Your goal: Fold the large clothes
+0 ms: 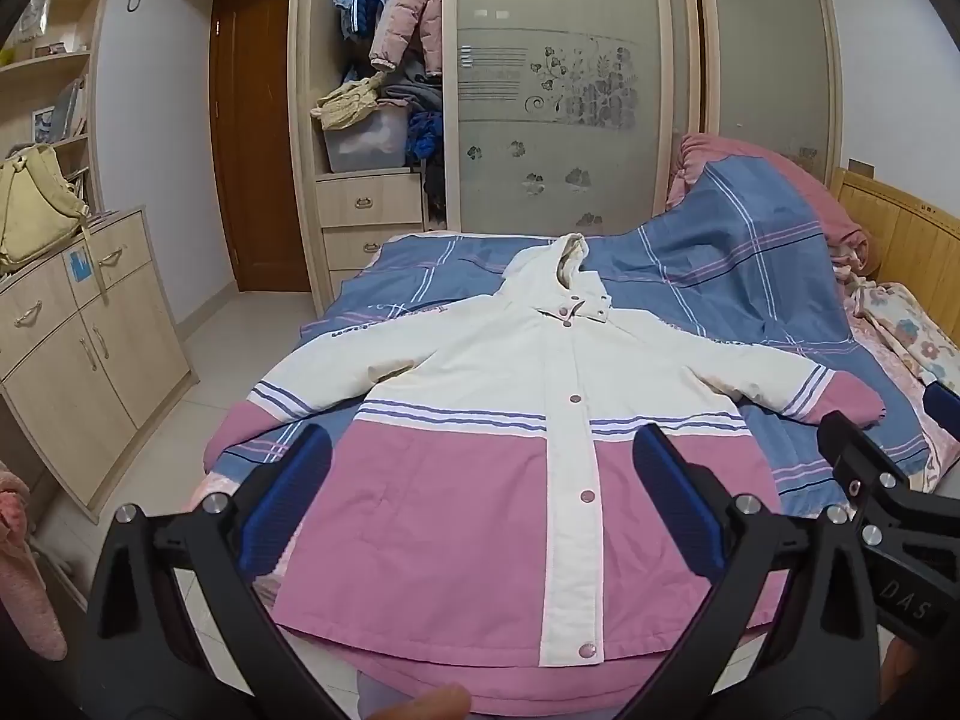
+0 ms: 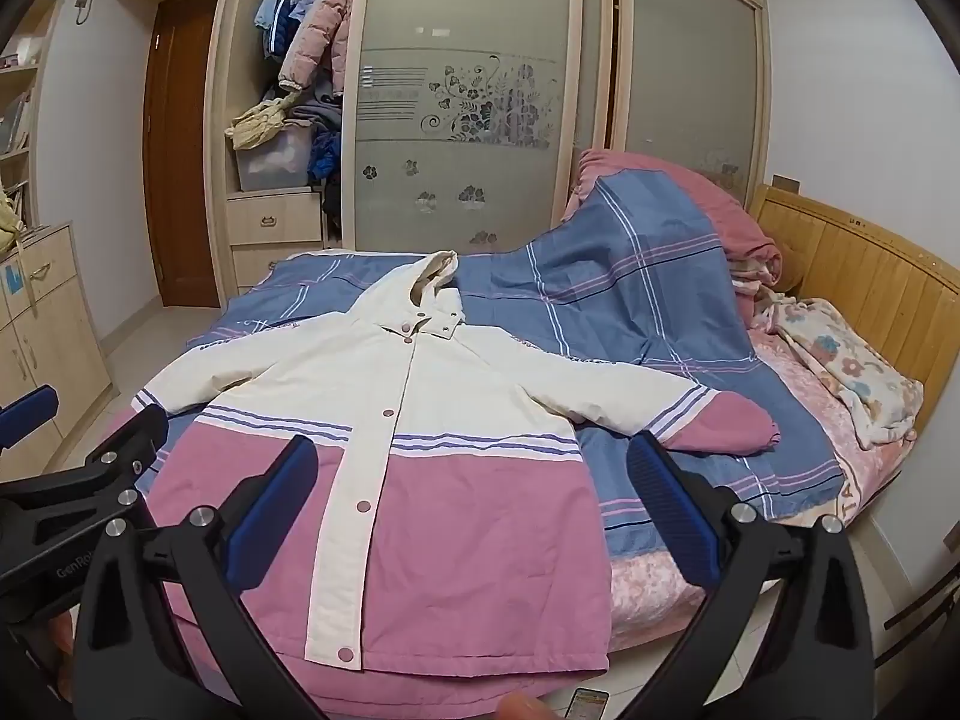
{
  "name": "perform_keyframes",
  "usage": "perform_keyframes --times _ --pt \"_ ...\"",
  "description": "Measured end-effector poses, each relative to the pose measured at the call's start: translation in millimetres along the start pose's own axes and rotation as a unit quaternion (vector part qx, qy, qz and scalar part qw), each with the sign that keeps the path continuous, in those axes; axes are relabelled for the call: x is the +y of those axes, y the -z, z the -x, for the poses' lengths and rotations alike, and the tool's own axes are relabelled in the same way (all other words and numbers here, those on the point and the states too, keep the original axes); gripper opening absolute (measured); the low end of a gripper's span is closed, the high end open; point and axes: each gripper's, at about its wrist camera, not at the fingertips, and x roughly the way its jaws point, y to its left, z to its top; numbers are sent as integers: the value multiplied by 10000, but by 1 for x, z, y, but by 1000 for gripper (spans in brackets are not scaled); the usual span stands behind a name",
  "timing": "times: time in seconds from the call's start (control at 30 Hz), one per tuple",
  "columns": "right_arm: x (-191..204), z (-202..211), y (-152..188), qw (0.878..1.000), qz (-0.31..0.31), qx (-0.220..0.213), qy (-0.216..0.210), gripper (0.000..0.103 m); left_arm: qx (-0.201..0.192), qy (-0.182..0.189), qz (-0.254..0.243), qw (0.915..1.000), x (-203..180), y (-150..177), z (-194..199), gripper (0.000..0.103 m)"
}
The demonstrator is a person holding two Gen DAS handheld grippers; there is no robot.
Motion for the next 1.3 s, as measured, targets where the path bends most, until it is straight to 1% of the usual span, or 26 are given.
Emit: perform_keyframes --times 0.07,0.13,0.17,0.5,0.6,0.7,0.73,0.8,1.3 --pt "-3 -1 1 10000 23 21 -3 102 89 -51 -76 9999 -1 0 -1 101" --pt "1 1 3 10000 31 5 9 102 82 -49 -79 9999 -1 0 -1 101" --pt "-6 -2 -2 10000 6 63 -35 102 80 -49 -77 9999 -1 0 -1 101" --pt "-3 -13 5 10000 8 55 -22 102 96 -8 -82 9999 2 3 -4 101" --pt "-4 -12 4 10000 10 58 -26 102 101 -9 -73 9999 5 8 -8 101" --pt "-9 -12 5 10000 1 65 -39 102 112 -16 -71 9999 5 5 -4 101" --pt "-9 -12 5 10000 -1 65 -42 102 130 -36 -98 9999 -1 7 -6 101" --pt "-9 -12 6 10000 1 60 -41 102 132 -36 -102 9999 0 9 -6 101" --pt "-7 -14 7 9999 14 97 -42 102 170 -39 -100 9998 -1 13 -9 101"
